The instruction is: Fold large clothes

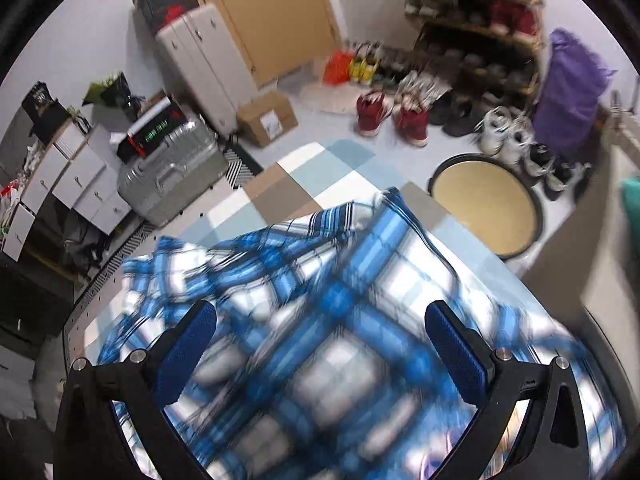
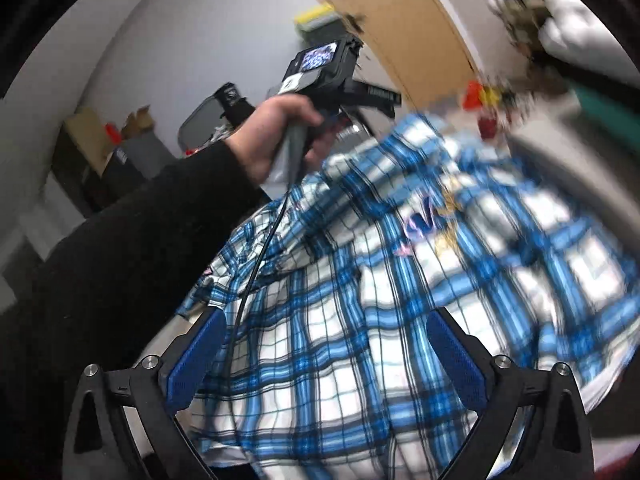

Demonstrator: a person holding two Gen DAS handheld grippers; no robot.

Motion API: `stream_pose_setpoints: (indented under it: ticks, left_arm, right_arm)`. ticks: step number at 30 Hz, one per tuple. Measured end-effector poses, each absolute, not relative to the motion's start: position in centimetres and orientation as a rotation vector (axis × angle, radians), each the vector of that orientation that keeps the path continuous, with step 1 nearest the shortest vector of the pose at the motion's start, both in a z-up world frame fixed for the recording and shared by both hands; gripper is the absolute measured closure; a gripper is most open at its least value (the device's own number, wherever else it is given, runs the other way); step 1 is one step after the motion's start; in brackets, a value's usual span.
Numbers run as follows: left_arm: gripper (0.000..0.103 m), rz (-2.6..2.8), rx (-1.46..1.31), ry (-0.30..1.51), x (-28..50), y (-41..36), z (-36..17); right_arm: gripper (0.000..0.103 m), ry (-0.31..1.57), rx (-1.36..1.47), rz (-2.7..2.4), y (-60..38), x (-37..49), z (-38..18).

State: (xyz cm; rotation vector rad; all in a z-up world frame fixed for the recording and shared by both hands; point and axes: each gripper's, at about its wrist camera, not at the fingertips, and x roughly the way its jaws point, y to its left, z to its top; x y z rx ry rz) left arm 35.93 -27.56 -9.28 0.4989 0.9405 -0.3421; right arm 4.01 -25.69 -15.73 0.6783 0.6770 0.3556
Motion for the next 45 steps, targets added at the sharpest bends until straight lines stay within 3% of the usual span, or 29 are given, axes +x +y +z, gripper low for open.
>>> stream_pose_setpoints:
  ticks: [4,5,6,7,8,9,10,15,21,23,25,27,34,41,45]
  left_arm:
    - [0.001,-0.344,0.531,0.987,38.8,-29.3,-12.1]
    - [0.006,-0.371,0.559,0.995,39.0,-29.8,-12.9]
    - [0.023,-0.386,0.593,1.003,39.0,-30.2,-13.2]
    - [0.054,-0.403,0.614,1.025,38.9,-30.5,-13.6]
    - [0.071,-0.425,0.629,1.07,39.0,-30.5,-14.2]
    - [0.1,-0.41,0.639,1.086,39.3,-30.9,-14.1]
    - [0.103,-0.376,0.649,1.076,39.5,-30.6,-14.0]
    - [0.103,-0.242,0.531,0.96,40.2,-28.8,-10.9]
    - [0.103,-0.308,0.435,1.034,39.4,-26.2,-11.0]
    - [0.083,-0.406,0.455,1.058,38.7,-26.3,-11.0]
    - [0.02,-0.396,0.518,1.034,38.0,-26.7,-11.2]
    - [0.019,-0.393,0.556,0.986,37.7,-26.6,-11.2]
    - [0.019,-0.506,0.462,1.098,38.9,-26.9,-12.3]
    - [0.019,-0.651,0.364,1.04,37.9,-26.6,-9.7]
    - [0.019,-0.633,0.445,1.124,37.9,-27.7,-12.6]
  right_arm:
    - [0.001,0.718,0.699,0.395,-26.4,4.9,-16.5]
    - [0.001,0.712,0.686,0.398,-26.4,4.7,-16.3]
    - [0.001,0.706,0.679,0.404,-26.5,4.6,-16.2]
    - [0.001,0.702,0.671,0.408,-26.5,4.5,-16.1]
    - [0.001,0.704,0.669,0.407,-26.6,4.5,-16.1]
    - [0.001,0.711,0.674,0.406,-26.7,4.7,-16.3]
    - [0.001,0.719,0.682,0.409,-26.9,4.6,-16.4]
    - [0.001,0.726,0.706,0.416,-26.9,4.3,-16.5]
    - [0.001,0.727,0.65,0.435,-25.2,3.8,-16.0]
    - [0.001,0.73,0.655,0.442,-25.1,3.9,-16.0]
    - [0.001,0.73,0.655,0.442,-25.0,3.9,-16.0]
    - [0.001,0.73,0.648,0.445,-24.8,3.8,-16.0]
    - [0.001,0.731,0.64,0.457,-24.8,4.0,-16.0]
    - [0.001,0.727,0.684,0.462,-25.6,4.0,-16.3]
    - [0.001,0.714,0.659,0.474,-25.0,3.6,-15.9]
